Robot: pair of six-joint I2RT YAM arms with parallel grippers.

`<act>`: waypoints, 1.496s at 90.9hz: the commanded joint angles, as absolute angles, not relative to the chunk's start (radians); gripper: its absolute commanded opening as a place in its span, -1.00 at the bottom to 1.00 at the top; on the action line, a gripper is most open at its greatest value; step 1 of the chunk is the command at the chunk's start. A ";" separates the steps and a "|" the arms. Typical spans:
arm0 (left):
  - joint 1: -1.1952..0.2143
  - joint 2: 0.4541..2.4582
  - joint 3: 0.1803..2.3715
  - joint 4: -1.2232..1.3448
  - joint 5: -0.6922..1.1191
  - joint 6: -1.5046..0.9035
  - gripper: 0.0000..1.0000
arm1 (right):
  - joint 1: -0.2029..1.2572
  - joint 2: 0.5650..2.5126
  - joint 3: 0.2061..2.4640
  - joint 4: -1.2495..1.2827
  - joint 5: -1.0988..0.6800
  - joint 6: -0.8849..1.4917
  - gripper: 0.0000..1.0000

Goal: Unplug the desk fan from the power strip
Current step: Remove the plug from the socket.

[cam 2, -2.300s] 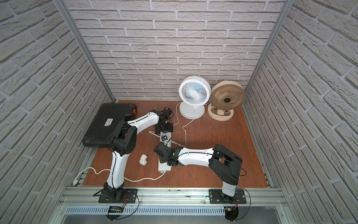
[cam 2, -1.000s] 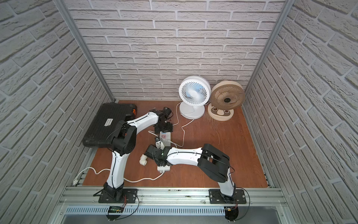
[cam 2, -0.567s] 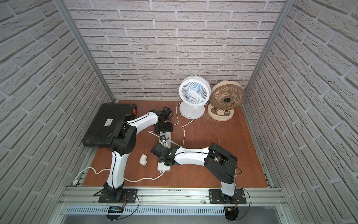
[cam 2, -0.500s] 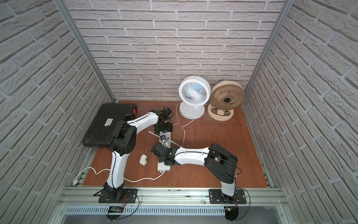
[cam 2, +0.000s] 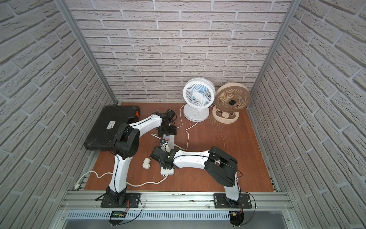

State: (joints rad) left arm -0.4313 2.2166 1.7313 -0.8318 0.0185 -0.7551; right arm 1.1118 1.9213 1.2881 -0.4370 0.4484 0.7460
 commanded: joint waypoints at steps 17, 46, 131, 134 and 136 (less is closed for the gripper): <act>-0.409 2.289 1.664 -0.914 -0.027 -0.749 -1.00 | 1.136 1.938 1.348 -0.431 0.506 0.691 -0.94; -0.408 2.287 1.663 -0.913 -0.025 -0.746 -1.00 | 1.126 1.895 1.279 -0.367 0.475 0.729 -0.95; -0.409 2.287 1.672 -0.917 -0.018 -0.744 -1.00 | 1.125 1.917 1.355 -0.498 0.504 0.787 -0.95; -0.409 2.287 1.670 -0.917 -0.017 -0.744 -1.00 | 1.129 1.935 1.384 -0.537 0.521 0.790 -0.95; -0.409 2.286 1.670 -0.917 -0.018 -0.744 -1.00 | 1.133 1.946 1.407 -0.562 0.531 0.791 -0.95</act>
State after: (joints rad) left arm -0.4309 2.2139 1.7271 -0.8276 0.0181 -0.7525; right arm 1.1057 1.9209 1.3022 -0.4587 0.4366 0.7982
